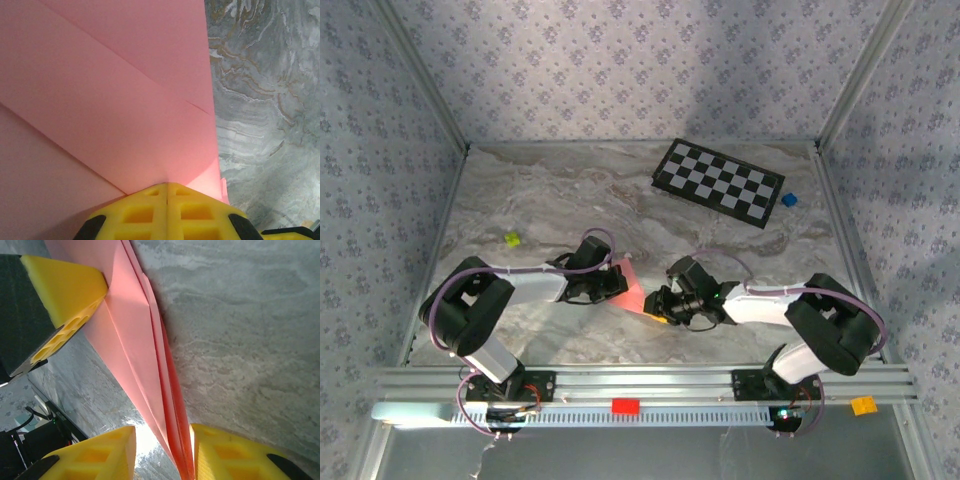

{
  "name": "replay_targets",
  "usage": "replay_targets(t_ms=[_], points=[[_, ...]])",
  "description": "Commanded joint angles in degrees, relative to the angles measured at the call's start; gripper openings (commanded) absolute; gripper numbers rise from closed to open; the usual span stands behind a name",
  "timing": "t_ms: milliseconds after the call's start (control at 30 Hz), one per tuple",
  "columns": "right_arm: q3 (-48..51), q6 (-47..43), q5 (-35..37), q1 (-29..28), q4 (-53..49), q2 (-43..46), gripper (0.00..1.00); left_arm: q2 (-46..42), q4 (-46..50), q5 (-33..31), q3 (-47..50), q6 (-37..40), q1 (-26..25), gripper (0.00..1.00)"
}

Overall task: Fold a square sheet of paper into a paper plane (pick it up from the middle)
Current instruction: Turn over the paper at the center of the table.

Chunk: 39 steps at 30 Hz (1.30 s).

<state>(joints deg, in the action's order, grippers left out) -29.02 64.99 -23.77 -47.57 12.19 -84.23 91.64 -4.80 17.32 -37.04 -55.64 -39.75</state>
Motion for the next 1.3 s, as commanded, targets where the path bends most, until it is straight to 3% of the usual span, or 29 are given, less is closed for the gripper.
replay_targets(t_ms=[0, 800, 1267], points=[[0.5, 0.2, 0.0, 0.7, 2.9, 0.2, 0.34, 0.3, 3.3, -0.5, 0.2, -0.3, 0.4, 0.04], [1.1, 0.7, -4.9, 3.0, 7.4, -2.6, 0.22, -0.1, 4.3, -0.6, -0.9, -0.2, 0.5, 0.04], [1.7, 0.2, -5.9, 3.0, 8.6, -2.5, 0.02, -2.7, 4.4, 0.3, -3.4, 0.0, 0.5, 0.09]])
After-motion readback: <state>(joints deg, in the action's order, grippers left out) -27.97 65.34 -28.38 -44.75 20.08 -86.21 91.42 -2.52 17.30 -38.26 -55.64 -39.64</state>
